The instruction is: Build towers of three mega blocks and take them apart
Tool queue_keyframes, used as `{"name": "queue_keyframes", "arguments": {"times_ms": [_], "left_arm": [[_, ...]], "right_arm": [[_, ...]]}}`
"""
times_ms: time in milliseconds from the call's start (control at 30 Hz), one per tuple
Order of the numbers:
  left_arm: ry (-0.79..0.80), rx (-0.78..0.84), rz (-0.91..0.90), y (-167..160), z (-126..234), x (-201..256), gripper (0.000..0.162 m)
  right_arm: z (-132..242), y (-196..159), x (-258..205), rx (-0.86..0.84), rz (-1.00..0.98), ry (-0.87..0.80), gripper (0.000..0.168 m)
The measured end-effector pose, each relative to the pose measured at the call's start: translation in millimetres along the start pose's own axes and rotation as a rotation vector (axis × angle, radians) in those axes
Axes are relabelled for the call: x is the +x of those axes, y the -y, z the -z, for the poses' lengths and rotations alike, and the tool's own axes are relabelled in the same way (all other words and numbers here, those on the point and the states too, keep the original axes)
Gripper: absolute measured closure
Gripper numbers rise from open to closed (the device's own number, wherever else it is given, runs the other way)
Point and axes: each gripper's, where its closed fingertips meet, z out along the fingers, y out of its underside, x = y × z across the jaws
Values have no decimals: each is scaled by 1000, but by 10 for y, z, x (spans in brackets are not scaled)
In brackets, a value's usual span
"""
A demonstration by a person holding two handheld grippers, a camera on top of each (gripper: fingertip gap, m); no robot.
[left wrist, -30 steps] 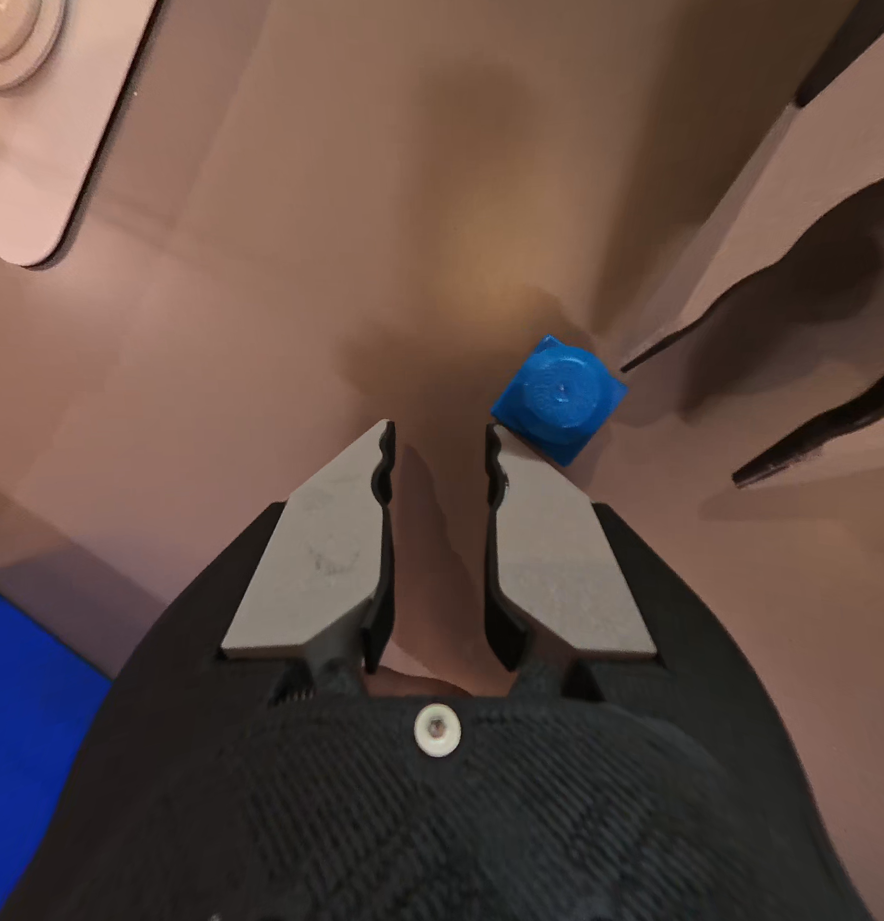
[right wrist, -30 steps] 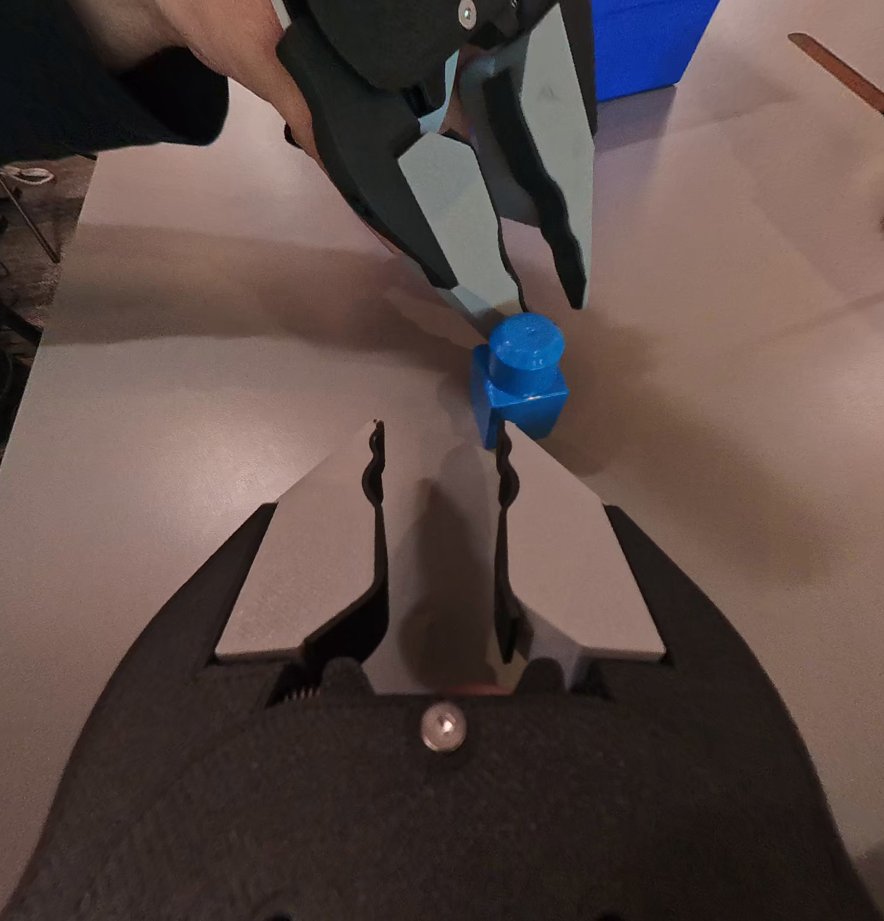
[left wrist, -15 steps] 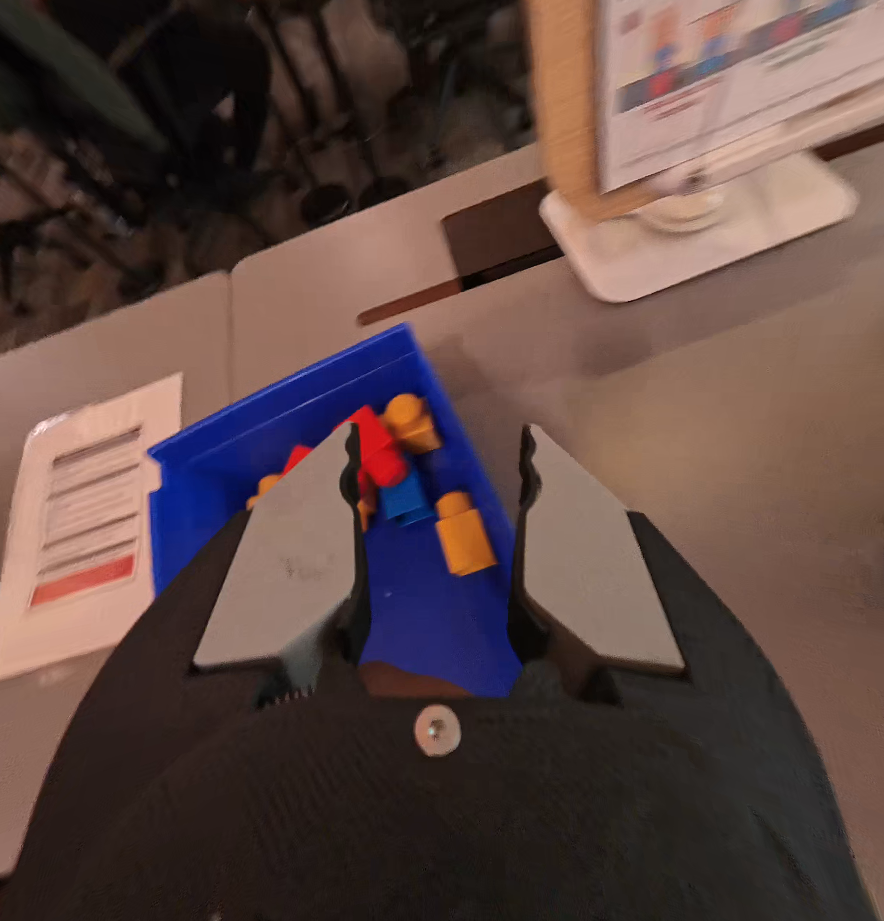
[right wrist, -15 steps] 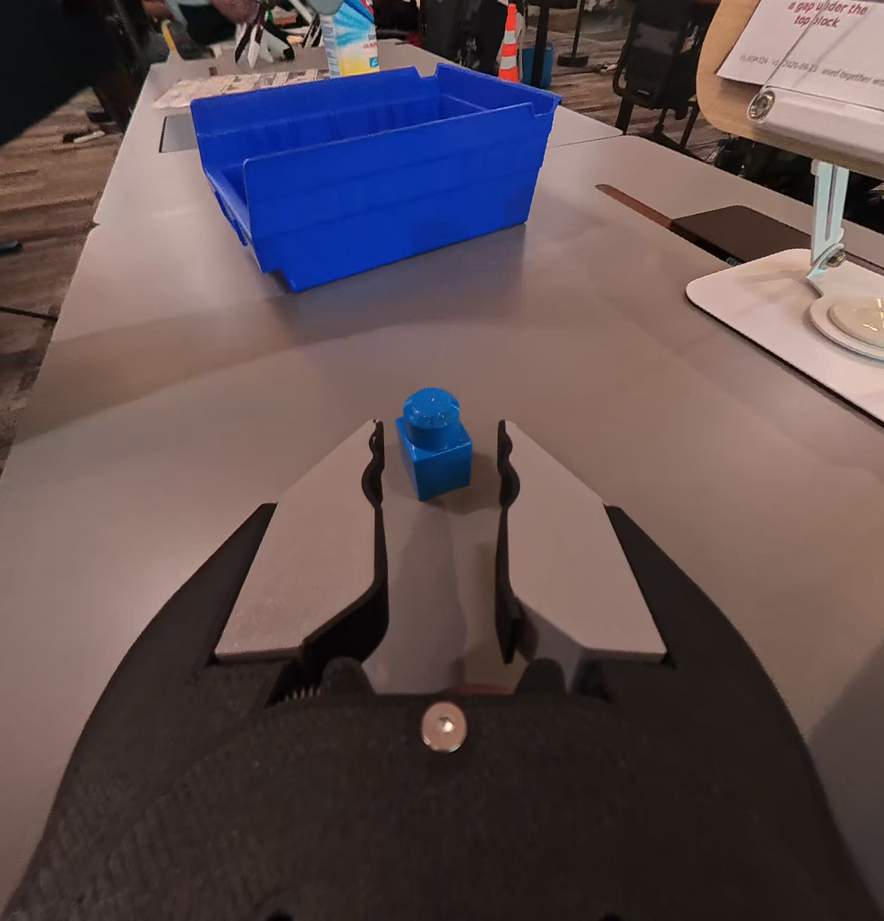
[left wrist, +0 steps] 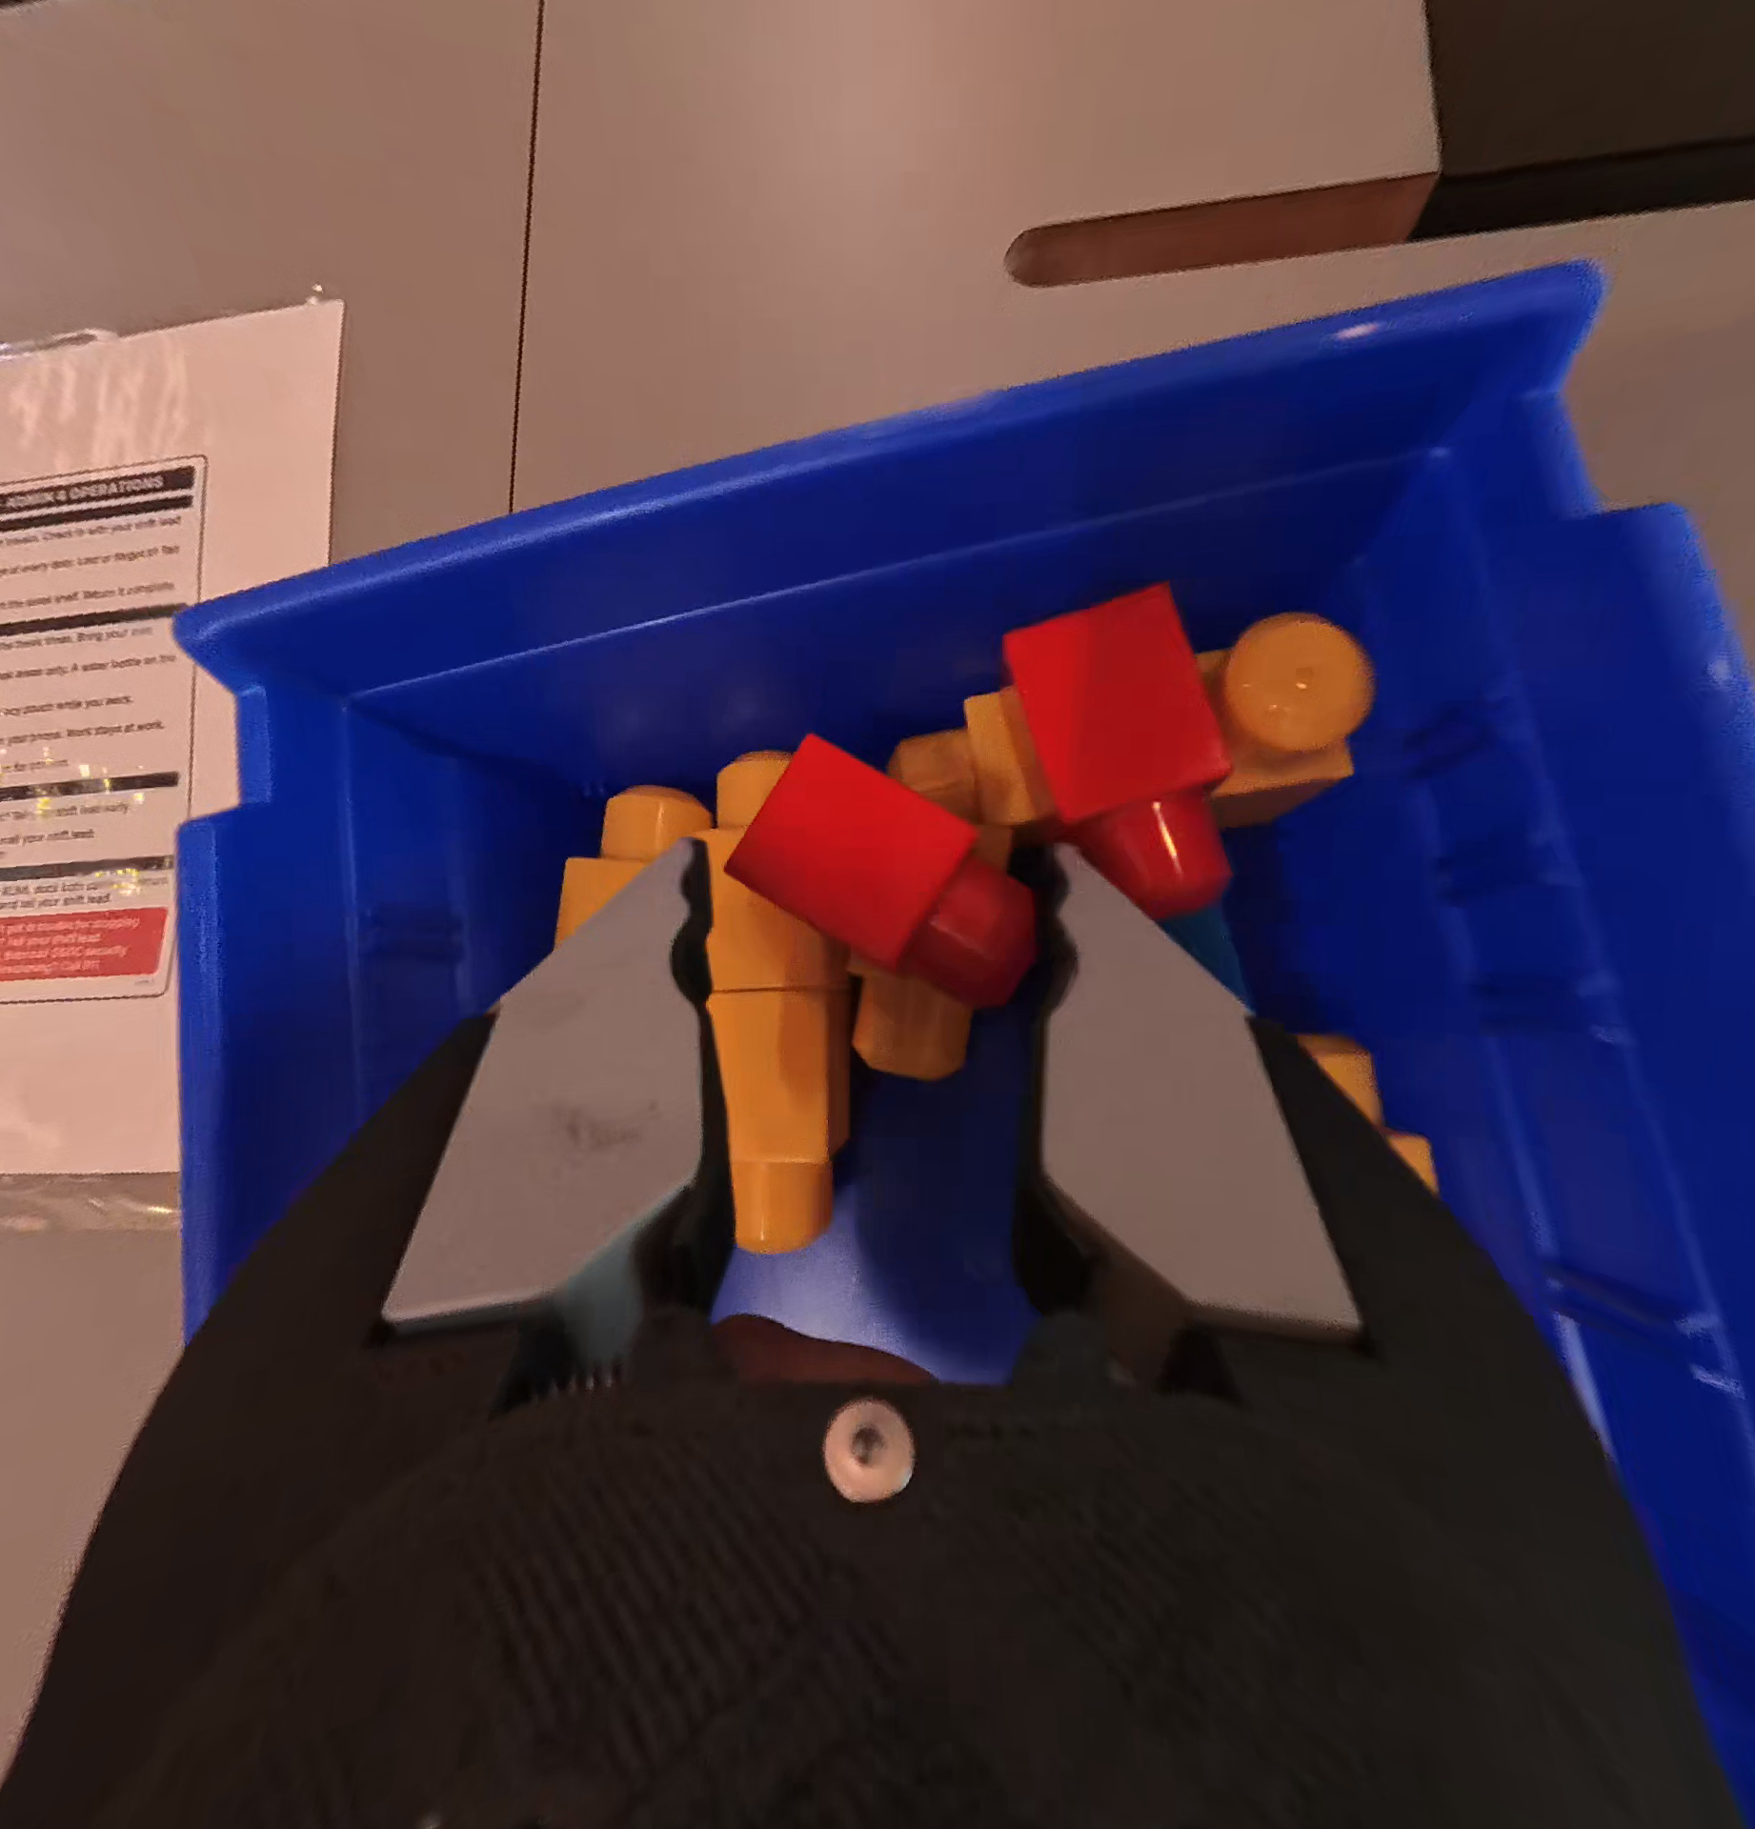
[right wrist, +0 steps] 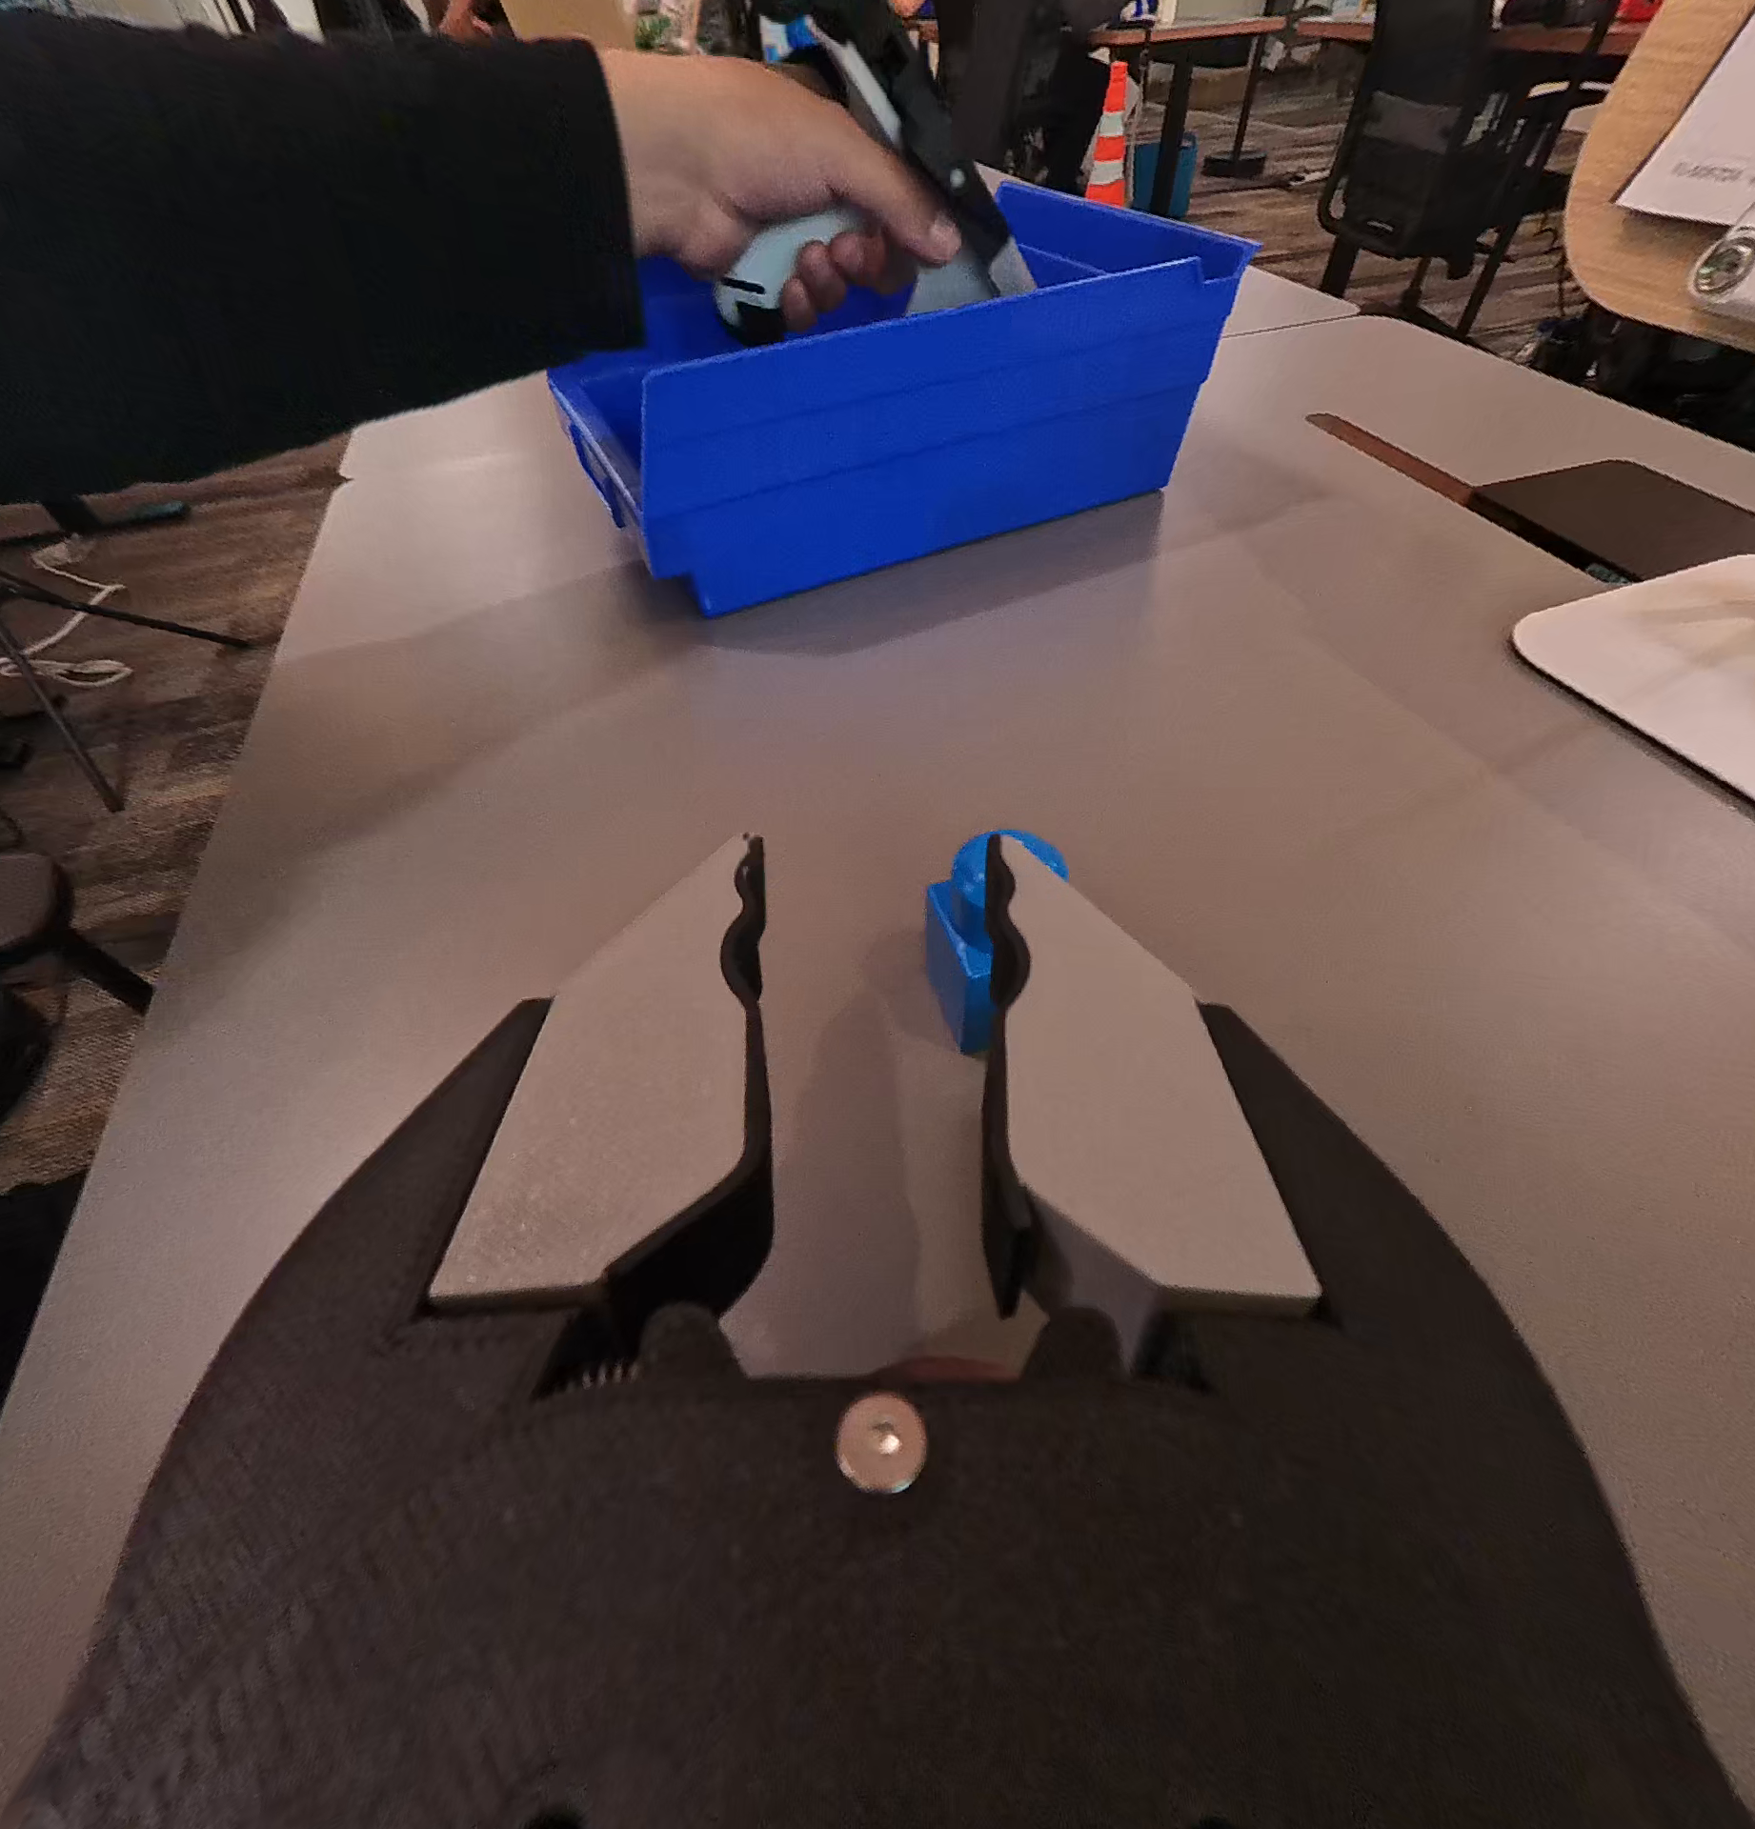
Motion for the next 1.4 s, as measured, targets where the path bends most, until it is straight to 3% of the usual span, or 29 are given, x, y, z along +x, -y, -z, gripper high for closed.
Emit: {"name": "queue_keyframes", "arguments": {"times_ms": [100,233,500,667,800,900,1100,1233,1400], "left_arm": [[-15,-15,-10,-16,-100,-27,111],[-22,1,-4,-29,-23,-70,110],[-207,139,18,-28,733,402,111],[-450,269,-87,-85,1555,1270,111],[-658,367,-214,-332,2192,2153,110],[-751,427,-301,-583,2461,2703,111],[-877,620,-296,-776,2513,3301,111],[-952,801,-317,-762,2547,3437,111],[-1048,860,-286,-715,2531,3533,111]], "right_arm": [[-12,-8,-32,-1,-4,16,127],[-13,-24,-27,-1,-34,30,127],[81,40,127,46,8,-60,128],[112,223,-107,109,60,2,122],[119,266,-215,121,120,14,120],[149,235,-170,128,138,-8,118],[182,263,-270,163,112,68,109],[200,312,-373,194,171,89,97],[240,409,-342,254,232,22,84]]}}
